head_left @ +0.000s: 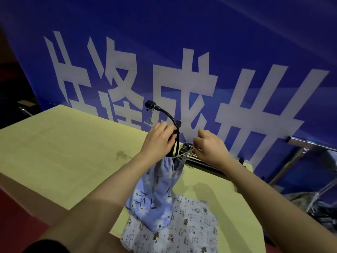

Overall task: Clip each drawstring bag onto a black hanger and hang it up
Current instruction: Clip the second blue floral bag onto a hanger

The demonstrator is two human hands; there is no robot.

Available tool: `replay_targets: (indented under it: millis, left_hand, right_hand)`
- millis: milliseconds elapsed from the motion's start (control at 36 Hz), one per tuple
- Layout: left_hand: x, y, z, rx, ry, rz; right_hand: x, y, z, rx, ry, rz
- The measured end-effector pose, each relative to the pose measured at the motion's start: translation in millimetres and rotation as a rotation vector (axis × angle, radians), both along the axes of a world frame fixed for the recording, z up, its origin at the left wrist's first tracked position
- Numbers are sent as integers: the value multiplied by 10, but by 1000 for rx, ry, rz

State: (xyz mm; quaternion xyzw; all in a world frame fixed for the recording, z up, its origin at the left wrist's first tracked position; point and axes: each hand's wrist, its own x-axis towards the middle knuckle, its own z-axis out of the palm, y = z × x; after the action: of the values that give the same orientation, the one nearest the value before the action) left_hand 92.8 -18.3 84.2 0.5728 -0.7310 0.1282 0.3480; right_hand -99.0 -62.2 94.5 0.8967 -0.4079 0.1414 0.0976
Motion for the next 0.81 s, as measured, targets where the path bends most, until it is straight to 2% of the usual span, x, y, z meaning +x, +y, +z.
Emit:
replay_targets:
  millis: [167, 250, 333, 472, 611, 694, 750, 806]
  left_hand:
    - [-31, -22, 91, -61, -136, 34]
    - [-50, -14, 120, -47, -201, 12]
    - [-54, -9, 114, -65, -244, 9]
    - [20, -7, 33, -83, -298, 62]
    - [-40, 66, 82, -53, -259, 129]
    - [-97, 79, 184, 99, -196, 41]
    - [-100, 88, 186, 161, -229, -3]
    - [-114, 96, 149, 143, -286, -23]
  right_hand:
    - [1, 0, 205, -21, 51, -30]
    - [2, -18, 316, -15, 1, -29]
    - [18, -30, 439, 67, -168, -62]
    - [117, -46, 618, 212, -569, -127]
    - [235, 39, 637, 397, -726, -108]
    - [297, 69, 654, 426, -814, -101]
    - [325, 88, 666, 440, -857, -87]
    - [335, 92, 659, 445, -871, -86]
